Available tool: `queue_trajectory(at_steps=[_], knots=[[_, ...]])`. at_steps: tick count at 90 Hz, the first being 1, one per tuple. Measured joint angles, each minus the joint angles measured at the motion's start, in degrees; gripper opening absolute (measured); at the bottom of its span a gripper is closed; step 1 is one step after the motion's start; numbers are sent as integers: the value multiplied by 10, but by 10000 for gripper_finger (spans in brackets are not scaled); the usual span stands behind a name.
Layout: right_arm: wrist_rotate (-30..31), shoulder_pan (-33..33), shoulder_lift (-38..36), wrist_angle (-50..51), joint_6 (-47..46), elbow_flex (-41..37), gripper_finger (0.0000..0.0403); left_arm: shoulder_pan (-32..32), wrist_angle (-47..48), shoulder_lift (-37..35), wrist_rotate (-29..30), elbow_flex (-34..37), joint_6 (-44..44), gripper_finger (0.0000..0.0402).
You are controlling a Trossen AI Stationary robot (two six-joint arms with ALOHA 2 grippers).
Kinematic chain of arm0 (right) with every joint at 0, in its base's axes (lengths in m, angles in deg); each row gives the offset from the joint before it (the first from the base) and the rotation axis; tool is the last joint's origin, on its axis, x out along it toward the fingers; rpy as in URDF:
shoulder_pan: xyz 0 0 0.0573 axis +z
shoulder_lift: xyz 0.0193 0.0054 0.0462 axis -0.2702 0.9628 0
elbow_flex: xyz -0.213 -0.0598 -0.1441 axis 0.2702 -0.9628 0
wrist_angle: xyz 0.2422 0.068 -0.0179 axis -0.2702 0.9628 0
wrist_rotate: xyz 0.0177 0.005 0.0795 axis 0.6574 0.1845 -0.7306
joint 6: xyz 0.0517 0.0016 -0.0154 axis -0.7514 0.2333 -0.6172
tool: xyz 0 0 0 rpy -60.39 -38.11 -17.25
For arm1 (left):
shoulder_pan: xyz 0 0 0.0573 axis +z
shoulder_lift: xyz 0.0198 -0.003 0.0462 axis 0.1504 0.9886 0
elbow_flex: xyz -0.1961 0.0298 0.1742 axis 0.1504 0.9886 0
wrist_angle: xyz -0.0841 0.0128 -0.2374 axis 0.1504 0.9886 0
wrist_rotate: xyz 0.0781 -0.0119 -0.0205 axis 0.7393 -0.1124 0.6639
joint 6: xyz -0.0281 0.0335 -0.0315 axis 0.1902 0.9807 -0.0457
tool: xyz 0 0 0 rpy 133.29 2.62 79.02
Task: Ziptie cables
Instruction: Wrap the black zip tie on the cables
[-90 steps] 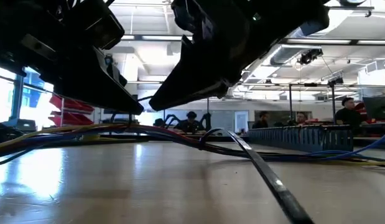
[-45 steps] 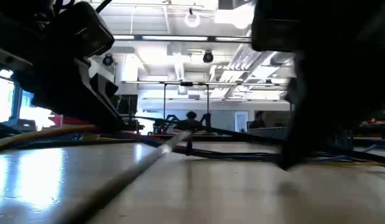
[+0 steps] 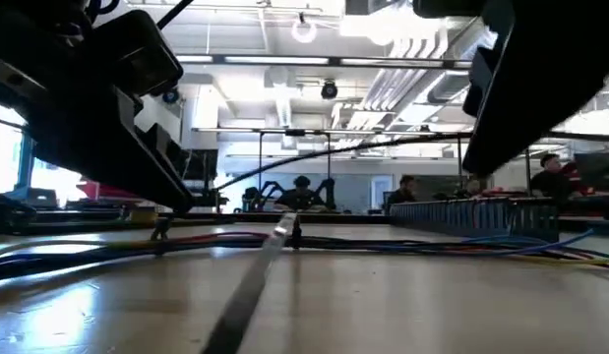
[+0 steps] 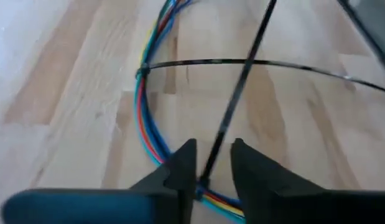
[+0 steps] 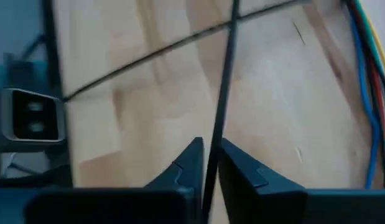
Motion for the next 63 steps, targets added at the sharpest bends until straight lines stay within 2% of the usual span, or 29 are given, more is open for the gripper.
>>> queue_trajectory(at_steps=[14,22,32,42,52,63], knots=[[-13,-11,-27,25,38,0,136,-2,17,-39,-32,0,-17,152],[-14,-19,-34,11,69,0,176,-10,53,-72,-17,0,-18,159],[-3,-36,-28,-60,110,0,212,-18,91,-96,9,0,12,159],[5,-62,4,-157,146,0,226,-18,106,-95,5,0,41,155],[5,-85,49,-250,176,0,222,-15,114,-82,2,0,46,152],[16,-105,93,-275,200,16,208,-15,112,-67,1,0,52,152]])
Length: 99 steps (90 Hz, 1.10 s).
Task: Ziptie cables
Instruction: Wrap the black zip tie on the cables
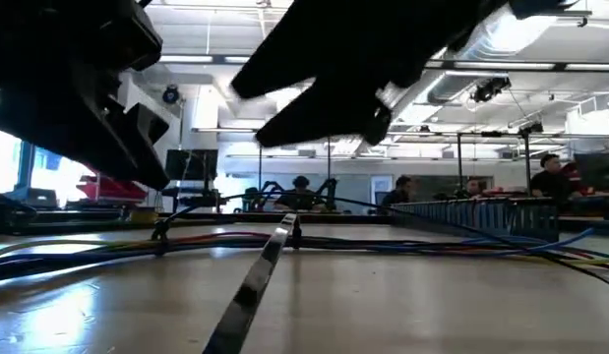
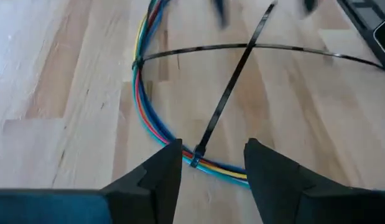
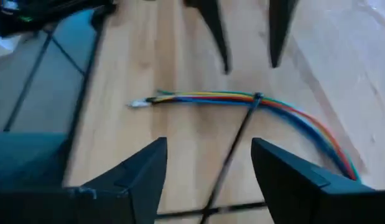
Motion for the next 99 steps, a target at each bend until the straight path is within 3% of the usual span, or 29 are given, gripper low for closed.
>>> queue_trajectory(at_steps=[13,39,65,99], knots=[[-7,-11,51,31,58,67,198,0,-13,23,10,0,20,152],[54,-15,137,255,50,223,176,0,-55,64,16,0,33,152],[43,-14,145,290,41,258,14,0,-94,94,21,0,49,151],[36,-14,145,300,24,263,2,1,-116,96,20,0,63,95]])
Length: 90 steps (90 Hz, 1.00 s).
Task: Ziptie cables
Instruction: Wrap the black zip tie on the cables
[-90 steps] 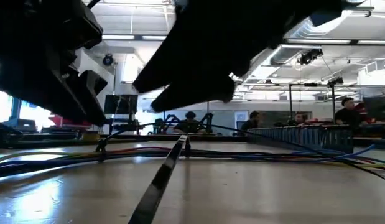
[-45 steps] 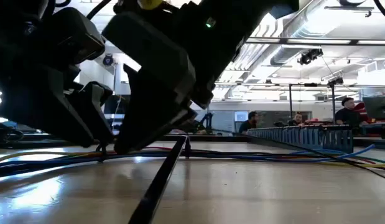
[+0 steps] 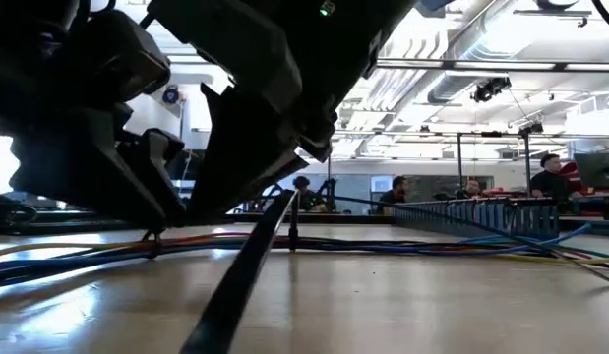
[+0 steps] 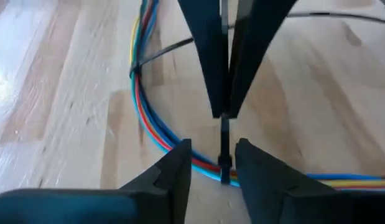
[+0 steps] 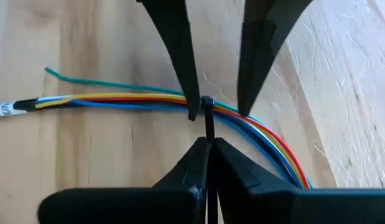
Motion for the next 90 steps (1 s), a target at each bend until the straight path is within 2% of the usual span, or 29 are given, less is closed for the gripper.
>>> queue_trajectory(at_steps=[55,66,90], knots=[[-4,0,0,0,-3,0,0,2,-1,0,-26,0,6,8],[-18,0,-1,12,-20,0,0,3,2,0,-30,-1,6,3],[-34,35,-7,112,-101,-1,0,2,54,-1,-32,0,-6,2]])
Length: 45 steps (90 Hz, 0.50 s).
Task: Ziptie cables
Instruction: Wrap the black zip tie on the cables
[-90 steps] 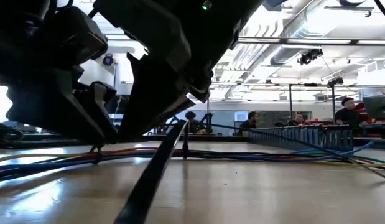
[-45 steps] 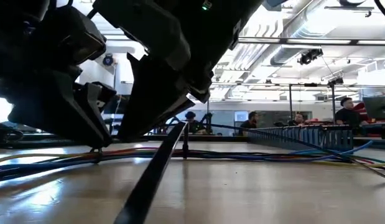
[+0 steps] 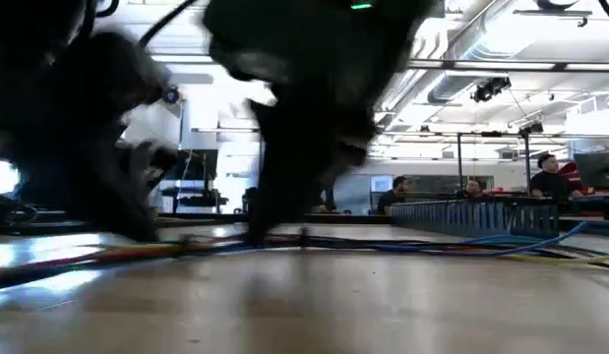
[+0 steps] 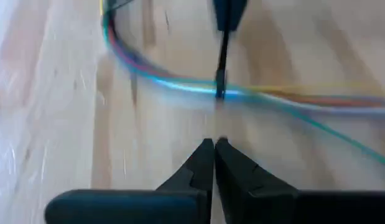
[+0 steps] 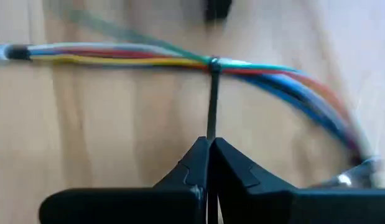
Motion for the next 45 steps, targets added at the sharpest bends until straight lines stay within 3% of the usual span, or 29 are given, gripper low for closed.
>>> queue_trajectory(at_steps=[22,34,45], knots=[[33,22,0,10,-39,0,0,0,10,-3,8,1,-10,1],[19,13,0,-14,-34,0,2,0,14,-17,41,3,-35,1],[-9,3,0,-36,-12,4,40,-3,29,-43,83,2,-86,0]])
